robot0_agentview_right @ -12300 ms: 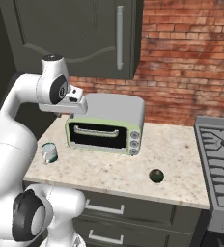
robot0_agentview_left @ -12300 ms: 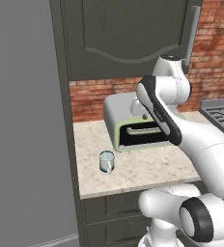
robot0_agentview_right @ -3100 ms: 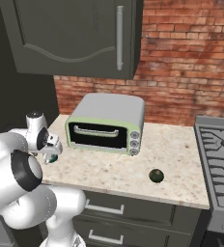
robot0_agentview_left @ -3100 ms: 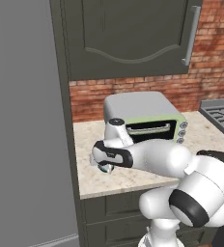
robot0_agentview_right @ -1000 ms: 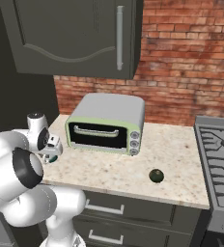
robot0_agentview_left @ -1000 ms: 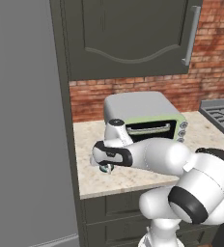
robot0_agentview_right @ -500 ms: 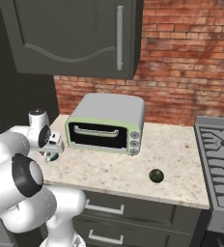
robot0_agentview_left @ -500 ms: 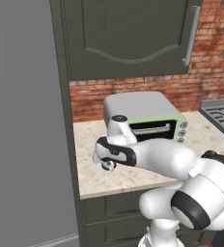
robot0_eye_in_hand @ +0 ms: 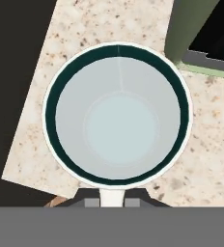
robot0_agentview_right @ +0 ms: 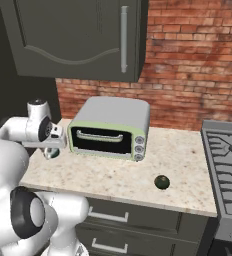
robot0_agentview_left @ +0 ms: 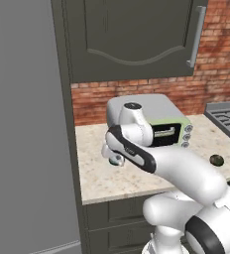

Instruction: Pick the mug from the counter and place it inside the microwave. Then close the microwave.

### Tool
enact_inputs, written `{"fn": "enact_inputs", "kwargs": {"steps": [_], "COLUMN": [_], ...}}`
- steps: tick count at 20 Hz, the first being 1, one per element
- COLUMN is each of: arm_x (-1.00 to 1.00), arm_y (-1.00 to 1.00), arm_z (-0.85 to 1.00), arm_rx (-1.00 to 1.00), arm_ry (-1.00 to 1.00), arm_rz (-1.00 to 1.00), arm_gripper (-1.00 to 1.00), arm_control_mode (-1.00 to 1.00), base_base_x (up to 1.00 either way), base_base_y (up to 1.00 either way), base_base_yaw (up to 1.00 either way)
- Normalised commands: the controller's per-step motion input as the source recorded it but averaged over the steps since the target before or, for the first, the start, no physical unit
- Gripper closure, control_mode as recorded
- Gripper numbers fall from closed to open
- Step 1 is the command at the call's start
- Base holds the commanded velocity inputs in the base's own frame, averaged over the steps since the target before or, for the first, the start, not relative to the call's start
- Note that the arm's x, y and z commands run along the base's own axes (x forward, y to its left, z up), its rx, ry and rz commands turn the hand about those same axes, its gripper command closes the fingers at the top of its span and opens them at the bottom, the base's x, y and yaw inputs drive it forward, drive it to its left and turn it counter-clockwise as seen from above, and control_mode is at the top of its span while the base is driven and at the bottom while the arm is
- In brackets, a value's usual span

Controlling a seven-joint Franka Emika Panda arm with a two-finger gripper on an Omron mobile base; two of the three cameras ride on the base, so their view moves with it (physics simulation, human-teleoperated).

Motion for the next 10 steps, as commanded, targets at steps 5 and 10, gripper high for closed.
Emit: {"fn": "enact_inputs", "kwargs": {"steps": [5,10], "arm_x": [-0.05,-0.18], "arm_y": [-0.33,-0.32], "arm_z": [0.57,0.54], "arm_rx": [-0.01,-0.04], "arm_ry": [0.02,0.05], "arm_rz": [0.05,0.03], "arm_gripper": [1.00,1.00], "arm_control_mode": [-1.00,-1.00], "base_base_x": [0.00,0.00], "base_base_y": [0.00,0.00], "base_base_yaw": [0.00,0.00]}}
